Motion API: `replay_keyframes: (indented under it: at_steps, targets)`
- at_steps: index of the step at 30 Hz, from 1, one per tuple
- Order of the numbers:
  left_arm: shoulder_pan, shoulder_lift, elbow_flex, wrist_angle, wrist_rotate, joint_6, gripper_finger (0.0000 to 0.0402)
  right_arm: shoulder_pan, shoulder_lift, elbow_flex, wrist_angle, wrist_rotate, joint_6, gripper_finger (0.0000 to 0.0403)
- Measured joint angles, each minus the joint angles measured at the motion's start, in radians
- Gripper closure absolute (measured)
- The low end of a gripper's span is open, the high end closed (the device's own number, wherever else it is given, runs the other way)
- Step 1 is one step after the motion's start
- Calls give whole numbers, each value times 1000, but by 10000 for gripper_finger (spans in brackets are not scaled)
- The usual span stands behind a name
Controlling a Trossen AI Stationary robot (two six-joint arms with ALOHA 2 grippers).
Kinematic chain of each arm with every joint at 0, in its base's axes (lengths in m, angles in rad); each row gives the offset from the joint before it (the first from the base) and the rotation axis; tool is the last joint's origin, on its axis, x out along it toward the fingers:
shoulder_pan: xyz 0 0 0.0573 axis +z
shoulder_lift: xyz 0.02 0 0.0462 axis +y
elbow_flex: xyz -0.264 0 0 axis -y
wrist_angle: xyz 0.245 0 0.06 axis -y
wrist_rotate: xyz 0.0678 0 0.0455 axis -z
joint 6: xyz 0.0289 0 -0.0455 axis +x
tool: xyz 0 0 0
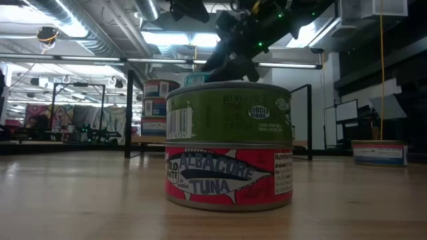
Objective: Stack canned seafood by type on shelf
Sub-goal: Stack the yellow blue tuna can on top of the other yellow blue tuna cans on the shelf, then stack the green tuna can on top of the other green tuna can on the shelf
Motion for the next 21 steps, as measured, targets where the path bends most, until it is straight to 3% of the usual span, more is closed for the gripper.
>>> replay_keyframes:
  at_steps: [3, 11, 21]
  targets:
    - [0, 0, 0, 0, 0, 0, 380, 0, 0, 0, 2, -53, 2, 150]
    - [0, 0, 0, 0, 0, -37, 380, 9, 0, 0, 1, -32, 2, 150]
    - [-87, -1, 0, -6, 5, -38, 380, 161, -117, -1, -155, 143, 36, 150]
